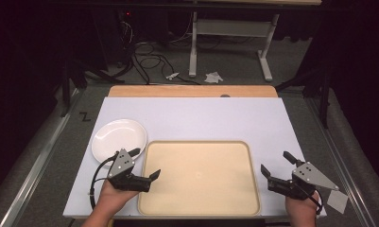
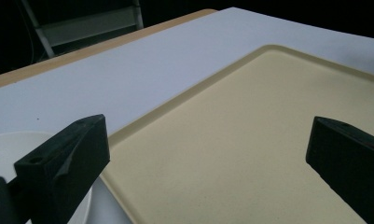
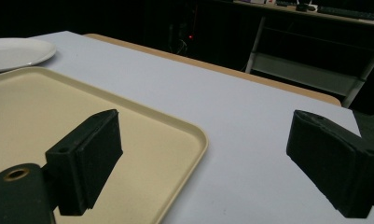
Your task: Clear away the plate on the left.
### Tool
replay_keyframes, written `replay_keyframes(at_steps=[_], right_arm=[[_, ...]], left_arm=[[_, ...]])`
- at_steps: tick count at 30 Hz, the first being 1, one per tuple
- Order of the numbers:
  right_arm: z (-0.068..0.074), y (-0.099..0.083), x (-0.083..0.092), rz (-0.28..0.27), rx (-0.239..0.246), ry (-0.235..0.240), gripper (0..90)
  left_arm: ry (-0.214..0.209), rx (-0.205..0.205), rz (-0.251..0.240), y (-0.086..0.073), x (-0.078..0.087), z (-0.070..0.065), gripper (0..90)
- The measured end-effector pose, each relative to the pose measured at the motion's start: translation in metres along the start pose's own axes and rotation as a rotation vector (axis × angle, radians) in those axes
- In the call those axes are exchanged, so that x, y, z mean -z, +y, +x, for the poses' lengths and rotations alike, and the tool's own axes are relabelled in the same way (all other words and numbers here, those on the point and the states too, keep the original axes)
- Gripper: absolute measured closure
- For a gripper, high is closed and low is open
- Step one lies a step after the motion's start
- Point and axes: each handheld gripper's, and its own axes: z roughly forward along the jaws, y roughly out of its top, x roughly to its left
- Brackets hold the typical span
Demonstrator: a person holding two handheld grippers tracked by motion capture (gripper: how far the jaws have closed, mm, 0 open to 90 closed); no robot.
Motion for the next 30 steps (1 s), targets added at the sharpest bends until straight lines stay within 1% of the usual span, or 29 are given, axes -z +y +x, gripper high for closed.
replay_keyframes(at_steps=[2,3,4,5,7,11,12,13,15,17,19,20,22,23,24,26,27,29,30], right_arm=[[-0.001,-0.001,0.001,0.002,-0.009,-0.008,10.9],[-0.002,-0.001,0.001,-0.006,-0.012,-0.004,10.9],[-0.003,-0.001,0.002,-0.011,-0.018,-0.009,10.9],[-0.003,-0.001,0.002,-0.006,-0.027,-0.014,10.9],[-0.004,-0.001,0.001,-0.006,-0.025,-0.010,10.9],[-0.003,-0.001,0.000,-0.001,-0.023,-0.008,10.9],[-0.003,-0.002,0.000,-0.002,-0.017,-0.008,10.9],[-0.002,-0.002,0.001,0.000,-0.025,-0.008,10.9],[-0.003,-0.002,0.001,-0.002,-0.021,-0.009,10.9],[-0.004,-0.001,0.001,-0.007,-0.020,-0.010,10.9],[-0.005,-0.001,0.001,-0.009,-0.021,-0.011,10.9],[-0.004,-0.002,0.001,-0.003,-0.028,-0.009,10.9],[-0.005,-0.003,0.001,0.004,-0.026,-0.011,10.9],[-0.005,-0.002,0.001,0.002,-0.024,-0.010,10.9],[-0.005,-0.002,0.001,-0.007,-0.018,-0.008,10.9],[-0.005,-0.001,0.002,-0.010,-0.017,-0.013,10.9],[-0.005,-0.001,0.002,-0.009,-0.015,-0.013,10.9],[-0.005,-0.002,0.002,-0.004,-0.024,-0.015,10.9],[-0.005,-0.002,0.002,-0.002,-0.026,-0.014,10.9]], left_arm=[[0.002,-0.004,0.000,0.000,-0.001,0.000,0.2],[-0.002,-0.003,0.004,0.000,-0.001,0.000,0.2],[-0.003,-0.004,0.006,-0.001,-0.001,0.000,0.2],[-0.005,-0.006,0.011,-0.001,-0.001,0.000,0.2],[-0.009,-0.009,0.022,-0.002,-0.001,0.000,0.2],[-0.005,-0.008,0.019,-0.002,-0.001,0.001,0.2],[0.001,-0.012,0.021,-0.002,-0.001,0.002,0.2],[0.003,-0.013,0.022,-0.002,-0.001,0.003,0.2],[0.012,-0.012,0.020,-0.003,0.000,0.006,0.2],[0.026,-0.010,0.018,-0.003,0.001,0.011,0.3],[0.050,-0.020,0.036,-0.005,0.003,0.017,0.3],[0.062,-0.012,0.039,-0.006,0.003,0.020,0.3],[0.085,0.001,0.041,-0.008,0.006,0.028,0.3],[0.095,-0.006,0.031,-0.008,0.007,0.032,0.3],[0.100,0.003,0.033,-0.009,0.009,0.035,0.3],[0.126,0.008,0.044,-0.012,0.012,0.042,0.3],[0.134,0.015,0.049,-0.014,0.013,0.046,0.3],[0.134,0.032,0.051,-0.018,0.015,0.053,0.3],[0.151,0.033,0.059,-0.020,0.018,0.057,0.3]])
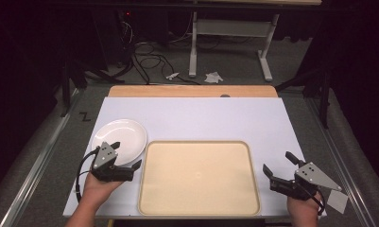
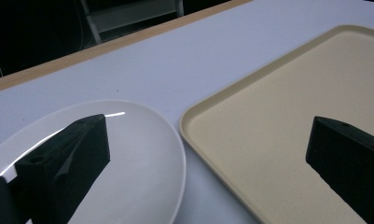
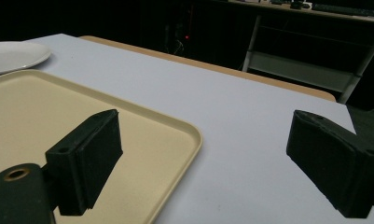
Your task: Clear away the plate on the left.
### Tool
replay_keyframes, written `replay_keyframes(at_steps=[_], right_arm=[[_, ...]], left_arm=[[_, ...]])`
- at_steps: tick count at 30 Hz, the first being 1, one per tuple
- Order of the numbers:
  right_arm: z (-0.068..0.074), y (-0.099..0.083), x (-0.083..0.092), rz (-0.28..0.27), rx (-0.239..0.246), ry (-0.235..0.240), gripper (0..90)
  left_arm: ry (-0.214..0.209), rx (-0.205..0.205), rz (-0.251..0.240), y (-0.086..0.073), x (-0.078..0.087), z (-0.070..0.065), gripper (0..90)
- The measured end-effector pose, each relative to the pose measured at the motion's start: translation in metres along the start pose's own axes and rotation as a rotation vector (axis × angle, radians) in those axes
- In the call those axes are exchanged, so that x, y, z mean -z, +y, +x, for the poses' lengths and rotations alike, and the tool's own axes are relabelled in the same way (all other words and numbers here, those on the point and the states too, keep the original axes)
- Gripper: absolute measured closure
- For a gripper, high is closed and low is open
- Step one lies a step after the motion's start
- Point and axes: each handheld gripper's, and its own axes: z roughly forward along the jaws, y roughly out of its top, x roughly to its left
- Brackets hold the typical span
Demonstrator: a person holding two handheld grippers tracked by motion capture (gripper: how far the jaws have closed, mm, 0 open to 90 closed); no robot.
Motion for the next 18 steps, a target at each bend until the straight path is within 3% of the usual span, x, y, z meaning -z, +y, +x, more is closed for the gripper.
replay_keyframes(at_steps=[6,10,13,18], right_arm=[[-0.001,-0.002,-0.003,0.010,-0.008,0.005,10.9],[-0.002,-0.003,-0.003,0.011,-0.011,0.001,10.9],[-0.002,-0.003,-0.002,0.011,-0.017,-0.004,10.9],[0.000,-0.003,-0.003,0.014,-0.012,0.003,10.9]], left_arm=[[0.064,0.019,0.032,-0.010,0.003,0.020,0.5],[0.082,0.022,0.075,-0.015,0.000,0.025,1.5],[0.090,-0.014,0.103,-0.016,-0.003,0.022,1.7],[0.114,-0.114,0.187,-0.018,-0.009,0.016,2.9]])
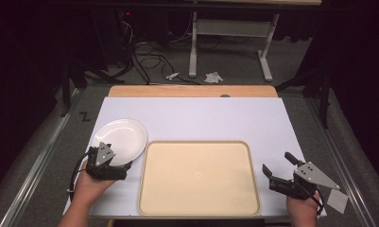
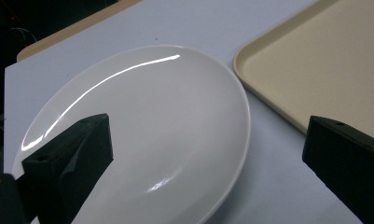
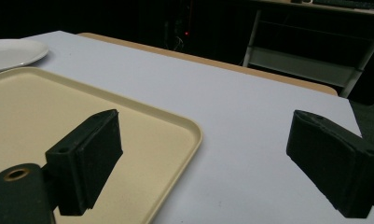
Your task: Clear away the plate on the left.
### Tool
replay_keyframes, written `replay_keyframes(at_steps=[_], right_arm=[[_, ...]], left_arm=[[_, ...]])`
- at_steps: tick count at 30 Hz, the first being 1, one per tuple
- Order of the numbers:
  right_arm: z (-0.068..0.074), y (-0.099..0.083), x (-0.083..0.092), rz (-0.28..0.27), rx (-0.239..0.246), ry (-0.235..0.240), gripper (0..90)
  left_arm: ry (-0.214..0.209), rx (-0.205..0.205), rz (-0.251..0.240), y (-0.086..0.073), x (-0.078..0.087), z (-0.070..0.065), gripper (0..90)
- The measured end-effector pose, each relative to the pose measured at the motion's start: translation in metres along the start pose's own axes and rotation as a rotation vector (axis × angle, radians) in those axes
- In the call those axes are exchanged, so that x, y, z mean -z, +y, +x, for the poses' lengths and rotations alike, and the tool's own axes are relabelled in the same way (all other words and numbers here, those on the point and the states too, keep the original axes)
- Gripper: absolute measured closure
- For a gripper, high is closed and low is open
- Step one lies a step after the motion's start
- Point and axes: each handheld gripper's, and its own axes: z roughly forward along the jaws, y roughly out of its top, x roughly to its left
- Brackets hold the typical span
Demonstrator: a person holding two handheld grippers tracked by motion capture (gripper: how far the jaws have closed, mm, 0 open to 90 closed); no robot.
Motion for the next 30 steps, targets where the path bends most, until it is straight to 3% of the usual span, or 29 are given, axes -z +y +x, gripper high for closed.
replay_keyframes(at_steps=[4,11,27,30], right_arm=[[0.000,0.000,0.000,-0.005,0.003,-0.001,10.9],[-0.001,-0.001,0.001,0.000,-0.003,-0.005,10.9],[-0.002,0.000,-0.006,-0.003,-0.017,0.004,10.9],[-0.001,0.001,-0.005,-0.002,-0.006,0.005,10.9]], left_arm=[[0.027,-0.092,0.071,0.000,-0.005,-0.003,5.6],[0.012,-0.234,0.144,0.001,-0.010,-0.008,11.3],[0.070,-0.406,0.218,-0.004,-0.008,-0.028,19.6],[0.077,-0.410,0.214,-0.002,-0.009,-0.029,20.6]])
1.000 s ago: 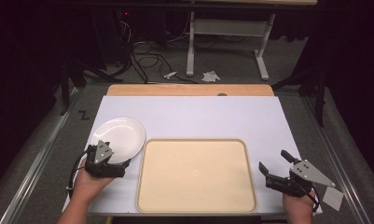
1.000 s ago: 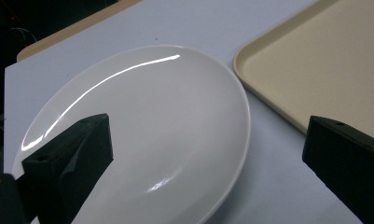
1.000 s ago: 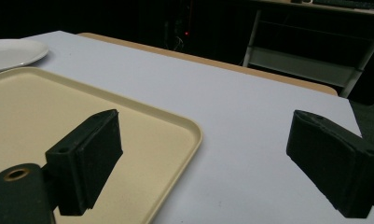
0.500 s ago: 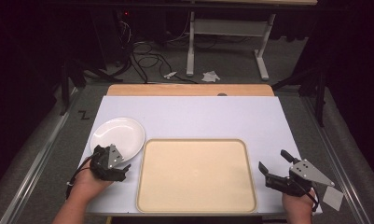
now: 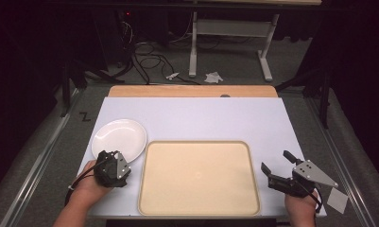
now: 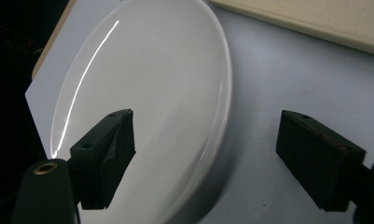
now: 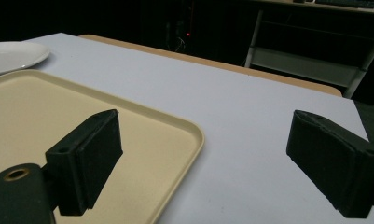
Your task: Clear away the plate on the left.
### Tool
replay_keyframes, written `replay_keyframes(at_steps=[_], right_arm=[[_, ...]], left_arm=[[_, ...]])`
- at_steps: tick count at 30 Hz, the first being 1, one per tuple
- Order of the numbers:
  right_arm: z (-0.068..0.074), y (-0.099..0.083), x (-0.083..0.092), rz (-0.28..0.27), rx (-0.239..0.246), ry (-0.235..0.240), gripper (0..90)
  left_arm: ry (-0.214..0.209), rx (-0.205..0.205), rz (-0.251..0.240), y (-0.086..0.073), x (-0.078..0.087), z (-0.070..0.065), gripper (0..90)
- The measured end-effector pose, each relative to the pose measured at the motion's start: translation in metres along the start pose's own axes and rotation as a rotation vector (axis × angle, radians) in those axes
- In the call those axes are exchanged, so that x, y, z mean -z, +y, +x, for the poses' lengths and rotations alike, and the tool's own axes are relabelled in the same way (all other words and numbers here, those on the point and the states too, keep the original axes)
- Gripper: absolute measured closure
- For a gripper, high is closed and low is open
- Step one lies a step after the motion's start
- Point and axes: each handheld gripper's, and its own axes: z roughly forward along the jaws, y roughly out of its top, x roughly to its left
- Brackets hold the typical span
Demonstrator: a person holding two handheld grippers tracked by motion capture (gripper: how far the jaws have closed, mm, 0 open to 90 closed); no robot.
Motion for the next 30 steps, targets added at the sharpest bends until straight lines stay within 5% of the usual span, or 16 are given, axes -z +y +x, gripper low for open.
replay_keyframes(at_steps=[20,30], right_arm=[[-0.002,-0.001,0.015,-0.024,-0.009,-0.035,11.3],[-0.004,-0.004,0.017,-0.004,-0.009,-0.049,11.4]], left_arm=[[0.043,-0.074,0.024,0.009,-0.007,-0.006,20.8],[0.036,-0.088,0.021,0.013,-0.011,-0.001,28.5]])
